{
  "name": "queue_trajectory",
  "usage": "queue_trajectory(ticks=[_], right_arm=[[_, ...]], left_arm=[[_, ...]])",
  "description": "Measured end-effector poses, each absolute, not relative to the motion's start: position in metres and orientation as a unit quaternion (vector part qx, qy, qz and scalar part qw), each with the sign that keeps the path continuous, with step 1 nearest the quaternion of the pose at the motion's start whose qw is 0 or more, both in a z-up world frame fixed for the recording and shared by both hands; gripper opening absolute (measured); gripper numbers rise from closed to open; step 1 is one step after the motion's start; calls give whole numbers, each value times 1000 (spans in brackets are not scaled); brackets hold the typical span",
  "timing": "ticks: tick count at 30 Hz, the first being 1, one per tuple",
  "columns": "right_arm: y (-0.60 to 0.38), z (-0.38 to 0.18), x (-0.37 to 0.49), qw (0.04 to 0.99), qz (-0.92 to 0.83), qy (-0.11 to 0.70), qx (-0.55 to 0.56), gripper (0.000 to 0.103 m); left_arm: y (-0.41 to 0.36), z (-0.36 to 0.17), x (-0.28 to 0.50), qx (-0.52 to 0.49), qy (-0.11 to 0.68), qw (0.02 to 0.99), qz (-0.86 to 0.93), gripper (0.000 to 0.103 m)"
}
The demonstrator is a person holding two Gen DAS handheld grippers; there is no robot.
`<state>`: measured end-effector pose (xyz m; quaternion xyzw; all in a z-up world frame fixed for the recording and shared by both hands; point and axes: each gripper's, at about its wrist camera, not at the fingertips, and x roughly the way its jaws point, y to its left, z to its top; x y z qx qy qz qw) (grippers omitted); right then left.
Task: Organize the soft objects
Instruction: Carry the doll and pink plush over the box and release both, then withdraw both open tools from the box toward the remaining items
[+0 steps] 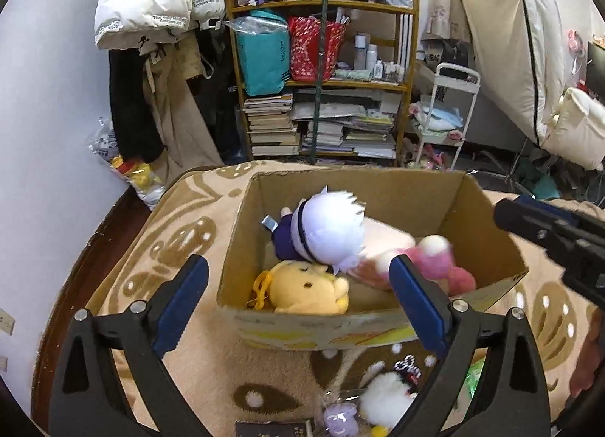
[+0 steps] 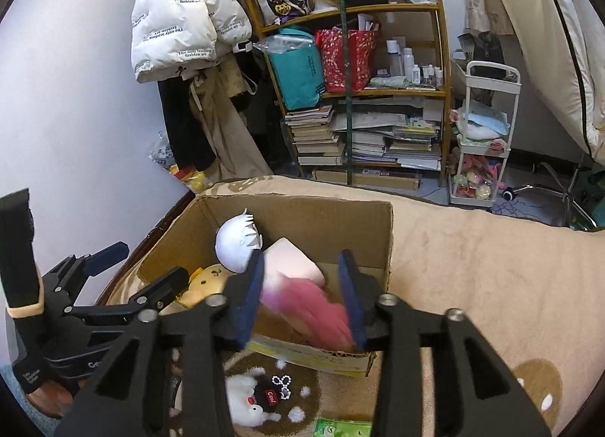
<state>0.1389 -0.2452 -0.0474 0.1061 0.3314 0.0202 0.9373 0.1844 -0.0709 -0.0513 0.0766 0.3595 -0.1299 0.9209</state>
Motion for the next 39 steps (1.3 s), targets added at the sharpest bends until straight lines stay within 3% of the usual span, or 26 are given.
queue_trajectory(ticks=[3,8,10,14,17,39], right_arm=[[-246,-43,134,939,17,328,103,53],[-247,-37,121,942,-8,319,102,85],[-246,-35,117,943,-12,318,97,92],[-245,-32,109,941,-6,323,98,93],[-244,-31,101,940,-7,325,99,101],[-236,-48,59,917,-17,379,122,103]], left_arm=[[-68,-51,182,78,366,919,-127,95],[-60,-46,173,86,374,916,-115,95],[-55,-43,168,88,375,917,-108,95],[-46,-41,160,84,384,914,-102,95],[-42,-39,153,90,391,911,-96,95],[-31,-32,81,132,411,899,-80,96]])
